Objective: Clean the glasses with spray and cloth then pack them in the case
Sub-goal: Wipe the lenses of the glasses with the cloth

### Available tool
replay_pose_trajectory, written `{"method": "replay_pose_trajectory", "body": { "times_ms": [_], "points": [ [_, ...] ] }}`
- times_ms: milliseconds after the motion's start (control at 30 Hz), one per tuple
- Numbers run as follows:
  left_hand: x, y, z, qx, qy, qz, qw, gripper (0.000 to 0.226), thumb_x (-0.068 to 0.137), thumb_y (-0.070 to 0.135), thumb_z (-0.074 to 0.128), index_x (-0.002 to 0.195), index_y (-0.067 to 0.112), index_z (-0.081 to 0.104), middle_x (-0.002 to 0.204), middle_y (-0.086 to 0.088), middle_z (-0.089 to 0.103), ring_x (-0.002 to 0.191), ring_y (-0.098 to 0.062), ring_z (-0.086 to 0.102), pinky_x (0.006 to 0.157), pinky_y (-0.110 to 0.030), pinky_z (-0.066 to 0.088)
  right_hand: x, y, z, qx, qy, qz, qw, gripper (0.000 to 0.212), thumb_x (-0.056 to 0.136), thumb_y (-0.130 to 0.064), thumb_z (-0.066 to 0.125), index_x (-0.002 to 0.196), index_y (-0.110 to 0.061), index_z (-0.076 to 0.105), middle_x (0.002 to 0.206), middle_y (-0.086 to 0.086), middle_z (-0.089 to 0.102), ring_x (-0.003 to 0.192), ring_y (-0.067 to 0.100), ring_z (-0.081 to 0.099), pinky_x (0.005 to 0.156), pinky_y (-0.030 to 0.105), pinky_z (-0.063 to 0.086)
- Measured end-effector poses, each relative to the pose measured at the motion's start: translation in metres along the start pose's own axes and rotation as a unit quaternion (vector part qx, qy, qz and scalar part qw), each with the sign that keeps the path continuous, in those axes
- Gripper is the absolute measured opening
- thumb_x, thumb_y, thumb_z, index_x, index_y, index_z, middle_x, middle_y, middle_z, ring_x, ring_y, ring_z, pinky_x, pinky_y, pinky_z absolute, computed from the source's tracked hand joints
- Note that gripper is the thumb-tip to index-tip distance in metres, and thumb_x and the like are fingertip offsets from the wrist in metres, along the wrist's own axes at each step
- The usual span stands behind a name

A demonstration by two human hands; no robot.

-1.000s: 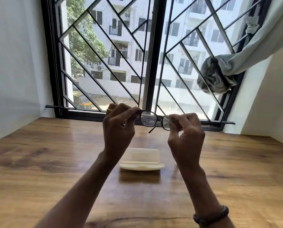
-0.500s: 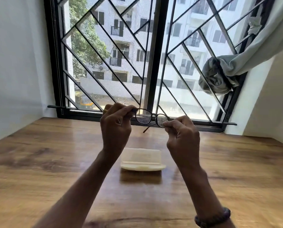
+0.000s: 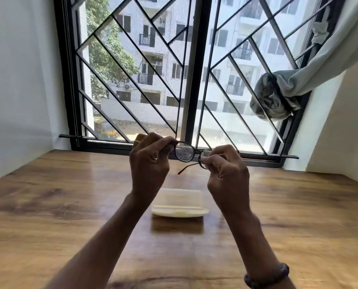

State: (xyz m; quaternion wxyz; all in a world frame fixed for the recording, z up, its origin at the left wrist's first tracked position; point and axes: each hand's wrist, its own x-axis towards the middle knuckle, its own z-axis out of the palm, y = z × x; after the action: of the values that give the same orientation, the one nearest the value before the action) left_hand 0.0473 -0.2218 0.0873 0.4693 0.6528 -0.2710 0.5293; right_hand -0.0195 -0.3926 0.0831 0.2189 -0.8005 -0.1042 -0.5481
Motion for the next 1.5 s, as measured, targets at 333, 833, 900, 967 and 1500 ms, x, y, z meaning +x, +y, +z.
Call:
{"method": "replay_pose_trajectory", "body": {
  "times_ms": [333, 833, 900, 967, 1500],
  "points": [
    [0.000, -0.002, 0.002, -0.005, -0.014, 0.004, 1.000, 0.013, 0.088, 0.003, 0.074, 0.096, 0.009, 0.081, 0.082, -0.001, 0.071, 0.080, -0.020, 0.057, 0.075, -0.031, 0.047, 0.001, 0.006, -0.004, -0.038, 0.012, 0.054, 0.998, 0.022, 0.079, 0.010, 0.074, 0.081, -0.011, 0.077, 0.088, -0.001, 0.065, 0.080, 0.019, 0.066, 0.067, 0.030, 0.055],
    [-0.003, -0.008, 0.002, 0.028, -0.020, 0.002, 0.999, 0.012, 0.089, 0.005, 0.073, 0.096, 0.010, 0.081, 0.082, -0.001, 0.072, 0.080, -0.028, 0.061, 0.074, -0.045, 0.052, 0.006, -0.015, -0.010, 0.301, -0.006, 0.108, 0.948, 0.015, 0.081, 0.012, 0.072, 0.082, -0.003, 0.074, 0.092, 0.008, 0.074, 0.091, 0.022, 0.073, 0.083, 0.041, 0.061],
    [-0.004, -0.005, 0.003, 0.028, -0.026, 0.015, 0.999, 0.013, 0.088, 0.003, 0.073, 0.097, 0.009, 0.081, 0.082, -0.003, 0.072, 0.080, -0.028, 0.061, 0.074, -0.046, 0.052, 0.004, -0.020, -0.007, 0.232, 0.011, 0.059, 0.971, 0.018, 0.083, 0.013, 0.071, 0.082, -0.005, 0.074, 0.092, 0.004, 0.073, 0.093, 0.018, 0.072, 0.082, 0.036, 0.059],
    [-0.005, -0.003, 0.003, 0.030, -0.027, 0.023, 0.999, 0.014, 0.088, 0.001, 0.074, 0.097, 0.009, 0.081, 0.082, -0.003, 0.071, 0.079, -0.028, 0.060, 0.073, -0.045, 0.052, 0.000, -0.026, -0.002, 0.164, 0.019, 0.008, 0.986, 0.020, 0.084, 0.014, 0.070, 0.082, -0.005, 0.074, 0.093, 0.002, 0.072, 0.094, 0.015, 0.070, 0.081, 0.031, 0.057],
    [-0.006, 0.010, 0.004, 0.028, -0.048, 0.091, 0.994, 0.012, 0.088, 0.001, 0.073, 0.098, 0.005, 0.080, 0.080, -0.004, 0.068, 0.080, -0.021, 0.054, 0.068, -0.041, 0.049, 0.001, -0.023, -0.004, 0.035, 0.082, -0.007, 0.996, 0.022, 0.082, 0.015, 0.069, 0.080, -0.006, 0.073, 0.088, 0.003, 0.070, 0.087, 0.020, 0.068, 0.079, 0.030, 0.055]
  ]
}}
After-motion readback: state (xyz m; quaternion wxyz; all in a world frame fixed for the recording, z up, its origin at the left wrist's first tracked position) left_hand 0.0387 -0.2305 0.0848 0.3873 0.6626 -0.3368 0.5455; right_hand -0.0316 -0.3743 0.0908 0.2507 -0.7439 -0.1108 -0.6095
